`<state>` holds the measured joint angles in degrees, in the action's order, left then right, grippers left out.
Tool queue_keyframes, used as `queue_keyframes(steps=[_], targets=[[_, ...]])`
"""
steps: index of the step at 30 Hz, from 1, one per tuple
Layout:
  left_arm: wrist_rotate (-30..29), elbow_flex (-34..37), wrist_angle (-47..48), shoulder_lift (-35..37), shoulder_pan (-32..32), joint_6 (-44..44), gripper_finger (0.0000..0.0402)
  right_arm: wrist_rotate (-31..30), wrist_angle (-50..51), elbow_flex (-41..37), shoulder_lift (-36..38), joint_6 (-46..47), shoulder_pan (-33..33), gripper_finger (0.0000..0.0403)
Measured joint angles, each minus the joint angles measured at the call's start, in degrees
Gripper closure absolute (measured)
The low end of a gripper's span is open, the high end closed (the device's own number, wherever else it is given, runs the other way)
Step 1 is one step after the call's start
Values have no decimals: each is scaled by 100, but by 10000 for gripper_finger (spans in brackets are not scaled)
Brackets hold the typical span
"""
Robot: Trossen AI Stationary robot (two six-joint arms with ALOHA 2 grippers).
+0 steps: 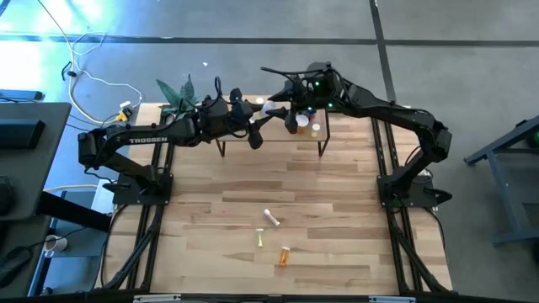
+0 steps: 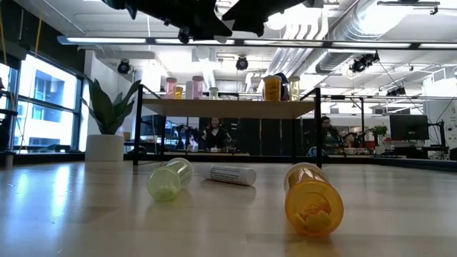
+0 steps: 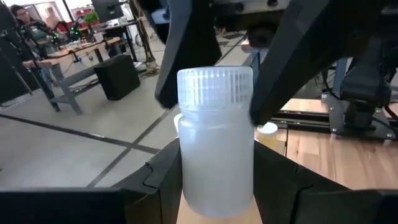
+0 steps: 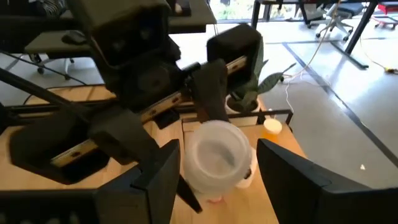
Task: Pick and place medicine bottles onto shelf by color
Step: Put the white pill bottle on the shelf
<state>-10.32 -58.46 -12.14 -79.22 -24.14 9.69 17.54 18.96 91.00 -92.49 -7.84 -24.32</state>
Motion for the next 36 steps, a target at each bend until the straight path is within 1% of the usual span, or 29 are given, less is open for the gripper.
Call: queue_keyframes(steps=[3,5,13,25,28,33,36], targets=[[1,0,6,0,0,-2,255,1,-29,0,-1,5,0,204],[1,0,13,0,0,-2,255,1,-40,0,0,36,0,214],[-1,0,18,0,0,-2,255,2,-37,0,0,212,4,286],[-22,0,29,0,0,-4,252,-7,-6,0,2,289,5,284],[-23,0,31,0,0,4,238,-54,2,0,2,292,9,285],[-77,0,84,2,0,-2,194,-144,11,0,2,290,4,285],[-160,0,202,4,0,-113,167,-408,15,0,2,235,4,285]])
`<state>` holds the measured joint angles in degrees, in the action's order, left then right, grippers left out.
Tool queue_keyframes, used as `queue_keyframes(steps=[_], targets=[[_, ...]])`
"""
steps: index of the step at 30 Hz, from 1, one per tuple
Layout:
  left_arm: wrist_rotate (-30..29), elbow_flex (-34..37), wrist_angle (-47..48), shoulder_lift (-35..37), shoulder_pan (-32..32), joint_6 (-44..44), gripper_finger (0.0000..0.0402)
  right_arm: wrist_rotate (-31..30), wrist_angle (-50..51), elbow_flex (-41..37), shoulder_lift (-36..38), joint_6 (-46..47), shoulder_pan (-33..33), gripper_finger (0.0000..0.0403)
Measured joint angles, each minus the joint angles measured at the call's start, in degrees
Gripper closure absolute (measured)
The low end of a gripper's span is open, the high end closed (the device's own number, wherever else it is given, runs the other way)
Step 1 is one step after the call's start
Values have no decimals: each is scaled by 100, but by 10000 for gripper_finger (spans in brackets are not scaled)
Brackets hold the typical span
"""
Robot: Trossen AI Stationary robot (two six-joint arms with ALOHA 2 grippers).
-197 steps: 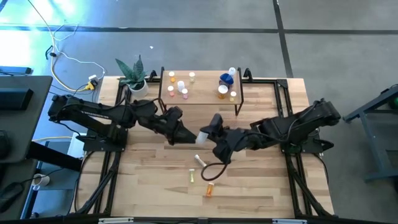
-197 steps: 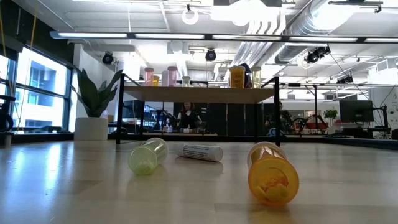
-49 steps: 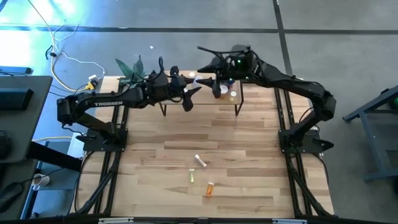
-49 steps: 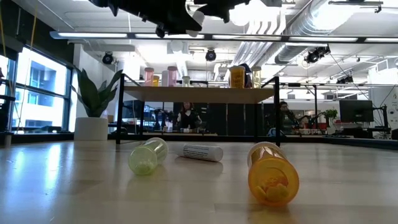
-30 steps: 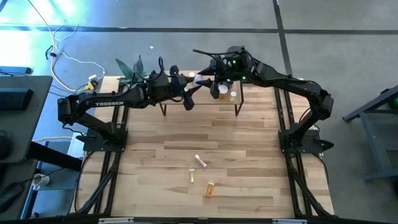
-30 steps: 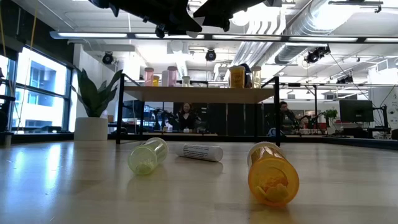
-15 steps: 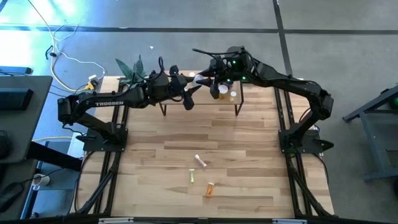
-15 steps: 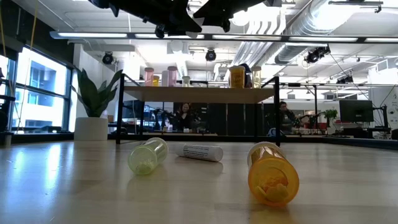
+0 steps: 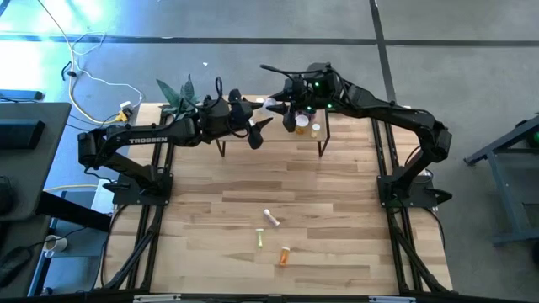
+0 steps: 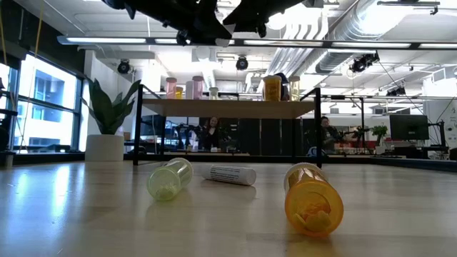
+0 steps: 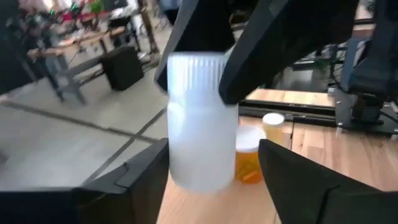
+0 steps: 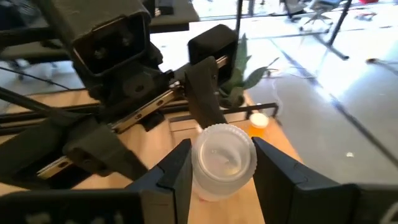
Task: Pick and place medicine bottles onto shelf by color
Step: Put the white pill bottle on the shelf
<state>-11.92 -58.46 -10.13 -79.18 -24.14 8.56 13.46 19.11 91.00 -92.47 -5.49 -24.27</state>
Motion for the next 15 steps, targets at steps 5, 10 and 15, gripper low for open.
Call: queue_keyframes(steps=[5,10,15], targets=[[-512,0,289,82,-8,-292,144,-549,-4,0,4,-100,-104,285],[-567,0,455,323,-113,-521,145,-974,-29,0,4,-98,-251,285],[-567,0,457,613,-235,-541,146,-1094,-42,2,-126,37,-312,285]])
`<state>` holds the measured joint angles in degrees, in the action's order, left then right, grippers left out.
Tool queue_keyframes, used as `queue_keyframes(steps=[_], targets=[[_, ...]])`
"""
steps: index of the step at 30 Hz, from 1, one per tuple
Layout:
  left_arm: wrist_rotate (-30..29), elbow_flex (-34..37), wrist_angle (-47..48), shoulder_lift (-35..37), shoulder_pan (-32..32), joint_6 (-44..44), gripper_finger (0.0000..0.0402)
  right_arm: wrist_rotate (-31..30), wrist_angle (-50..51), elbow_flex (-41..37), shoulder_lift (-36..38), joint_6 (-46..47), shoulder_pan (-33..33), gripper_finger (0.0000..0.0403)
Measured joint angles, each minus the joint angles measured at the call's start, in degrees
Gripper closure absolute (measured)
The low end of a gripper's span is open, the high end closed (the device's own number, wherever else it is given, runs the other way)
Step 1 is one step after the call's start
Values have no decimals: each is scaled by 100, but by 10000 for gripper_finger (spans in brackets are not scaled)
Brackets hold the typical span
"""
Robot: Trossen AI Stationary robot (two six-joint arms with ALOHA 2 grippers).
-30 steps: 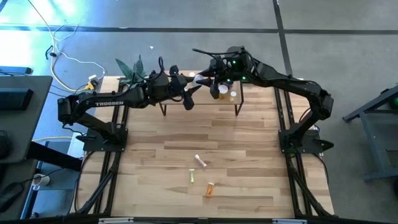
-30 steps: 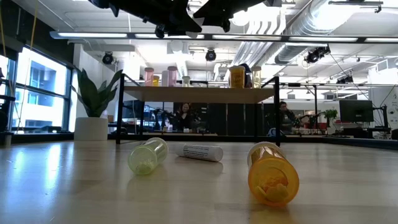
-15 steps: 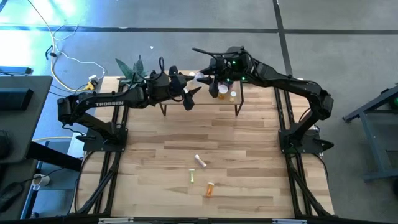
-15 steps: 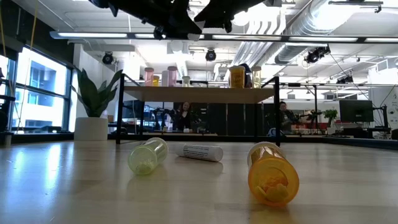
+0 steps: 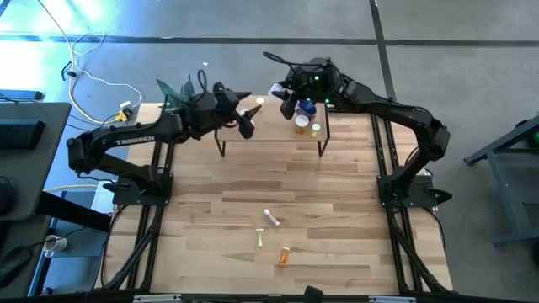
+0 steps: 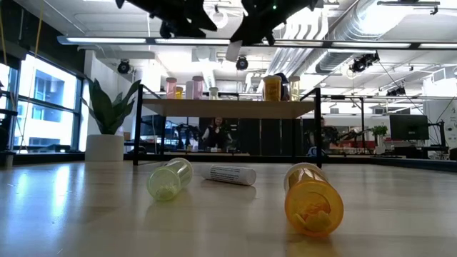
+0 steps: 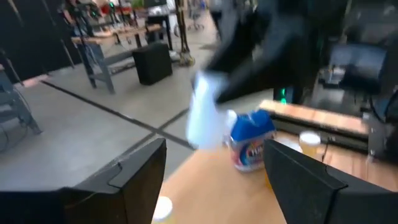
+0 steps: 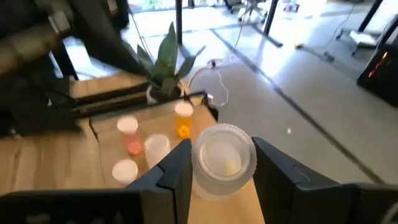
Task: Pick and place medicine bottles onto shelf by color
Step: Put the white pill bottle on the shelf
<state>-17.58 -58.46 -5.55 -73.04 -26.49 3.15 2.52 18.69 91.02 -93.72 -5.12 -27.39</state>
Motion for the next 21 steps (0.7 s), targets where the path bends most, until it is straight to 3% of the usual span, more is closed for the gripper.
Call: queue_keyframes(steps=[11,21], targets=[[0,0,20,758,-271,-259,146,196,250,0,-653,-288,221,284],[-20,-2,62,930,-392,-299,147,126,319,0,-1152,-739,391,284]])
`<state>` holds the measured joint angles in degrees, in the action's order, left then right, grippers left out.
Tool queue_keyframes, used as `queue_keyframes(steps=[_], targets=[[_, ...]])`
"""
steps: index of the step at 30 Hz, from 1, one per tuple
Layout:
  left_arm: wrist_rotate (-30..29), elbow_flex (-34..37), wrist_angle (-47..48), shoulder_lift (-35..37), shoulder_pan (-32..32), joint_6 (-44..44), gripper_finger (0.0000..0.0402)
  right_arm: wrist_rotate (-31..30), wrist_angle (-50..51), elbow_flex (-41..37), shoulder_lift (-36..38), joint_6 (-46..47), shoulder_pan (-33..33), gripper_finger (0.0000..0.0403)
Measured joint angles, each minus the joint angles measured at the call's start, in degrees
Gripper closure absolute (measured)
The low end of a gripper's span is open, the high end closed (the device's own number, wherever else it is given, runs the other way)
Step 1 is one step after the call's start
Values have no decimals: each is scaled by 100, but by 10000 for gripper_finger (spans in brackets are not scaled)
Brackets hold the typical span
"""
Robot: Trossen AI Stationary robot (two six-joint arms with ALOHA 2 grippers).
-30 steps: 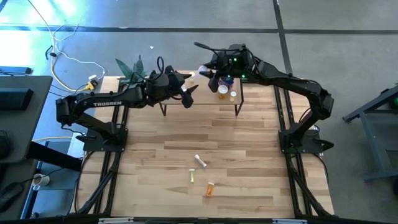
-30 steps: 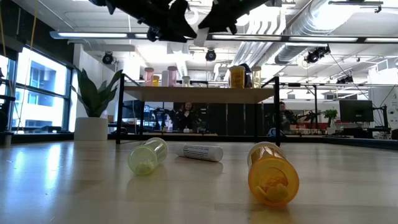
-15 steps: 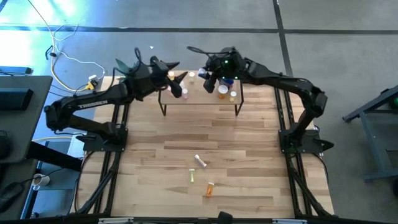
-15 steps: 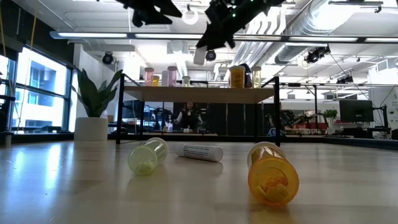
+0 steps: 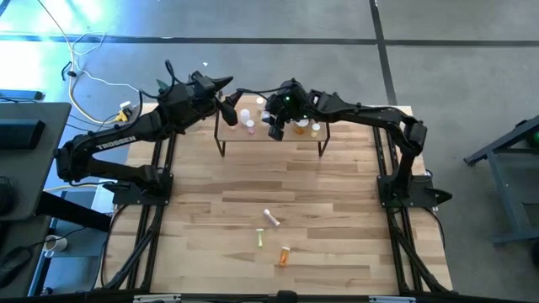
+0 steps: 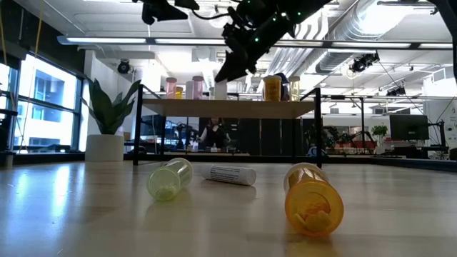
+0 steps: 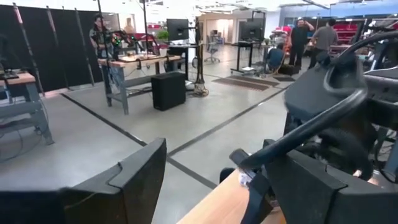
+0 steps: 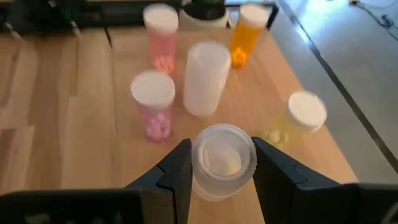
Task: Pick and place medicine bottles onto shelf by color
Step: Put the white pill bottle on the shelf
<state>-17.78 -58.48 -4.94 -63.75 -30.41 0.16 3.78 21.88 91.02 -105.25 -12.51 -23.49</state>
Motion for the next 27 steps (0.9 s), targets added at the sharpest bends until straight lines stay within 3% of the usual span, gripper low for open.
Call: queue_keyframes(steps=[15,27], targets=[[-85,0,263,-4,0,0,147,-77,233,7,-99,-105,-2,280],[-84,0,842,-7,0,29,147,-80,292,4,60,2,-2,186]])
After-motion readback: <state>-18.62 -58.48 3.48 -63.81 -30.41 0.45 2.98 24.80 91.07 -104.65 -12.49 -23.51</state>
